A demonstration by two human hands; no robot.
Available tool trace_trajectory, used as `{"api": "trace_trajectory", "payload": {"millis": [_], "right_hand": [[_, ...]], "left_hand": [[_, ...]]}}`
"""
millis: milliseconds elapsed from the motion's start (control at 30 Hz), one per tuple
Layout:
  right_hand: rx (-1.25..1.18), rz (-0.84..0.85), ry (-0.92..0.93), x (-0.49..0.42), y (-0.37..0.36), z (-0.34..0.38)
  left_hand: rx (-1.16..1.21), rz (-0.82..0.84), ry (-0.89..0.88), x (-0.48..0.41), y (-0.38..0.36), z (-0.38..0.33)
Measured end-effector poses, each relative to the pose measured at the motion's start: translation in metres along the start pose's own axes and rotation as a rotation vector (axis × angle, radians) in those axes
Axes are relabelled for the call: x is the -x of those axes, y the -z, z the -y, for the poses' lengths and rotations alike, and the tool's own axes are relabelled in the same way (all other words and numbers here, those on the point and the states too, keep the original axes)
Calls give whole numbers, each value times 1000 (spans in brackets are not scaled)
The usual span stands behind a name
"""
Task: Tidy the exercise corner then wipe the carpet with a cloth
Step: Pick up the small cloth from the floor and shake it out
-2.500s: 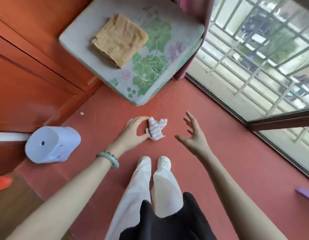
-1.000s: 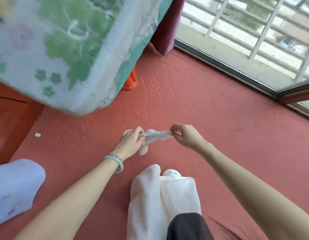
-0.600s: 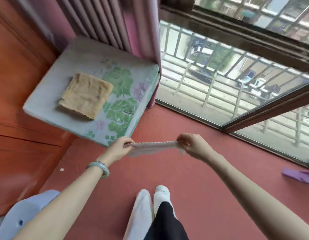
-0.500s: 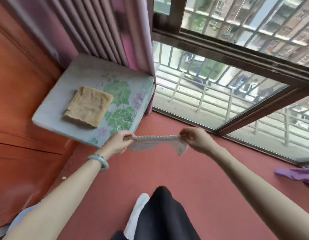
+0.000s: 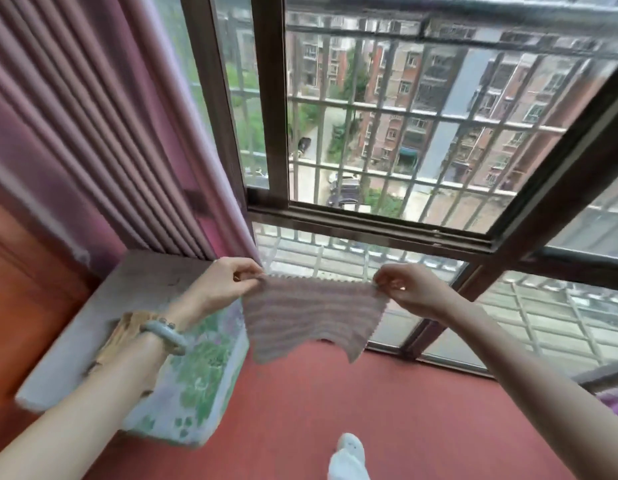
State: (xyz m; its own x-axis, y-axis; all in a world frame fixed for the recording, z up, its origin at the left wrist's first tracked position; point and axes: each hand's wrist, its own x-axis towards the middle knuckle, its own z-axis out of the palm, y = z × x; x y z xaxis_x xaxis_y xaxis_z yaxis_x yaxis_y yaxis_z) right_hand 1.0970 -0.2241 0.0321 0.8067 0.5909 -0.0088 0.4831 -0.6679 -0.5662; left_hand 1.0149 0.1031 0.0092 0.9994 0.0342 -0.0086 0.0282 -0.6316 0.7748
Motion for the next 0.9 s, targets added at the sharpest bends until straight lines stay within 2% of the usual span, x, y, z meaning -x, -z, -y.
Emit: {"api": "trace_trajectory", "payload": {"millis": [267,367,600,900], "right_hand": [[-7,-73,14,-60,110,-61],[28,-41,19,-85,136,-81],[66,-78,-32,-147,165,-129],[44,-283,-115,-223,194,-159]], "left_hand": [[-91,-15,-98,-134,-13,-70],[-59,-21,-110,-176,-20,-80],[-61,-33,-140,-267,-29,-91],[-67,-39,-261,-386,-16,-104]]}}
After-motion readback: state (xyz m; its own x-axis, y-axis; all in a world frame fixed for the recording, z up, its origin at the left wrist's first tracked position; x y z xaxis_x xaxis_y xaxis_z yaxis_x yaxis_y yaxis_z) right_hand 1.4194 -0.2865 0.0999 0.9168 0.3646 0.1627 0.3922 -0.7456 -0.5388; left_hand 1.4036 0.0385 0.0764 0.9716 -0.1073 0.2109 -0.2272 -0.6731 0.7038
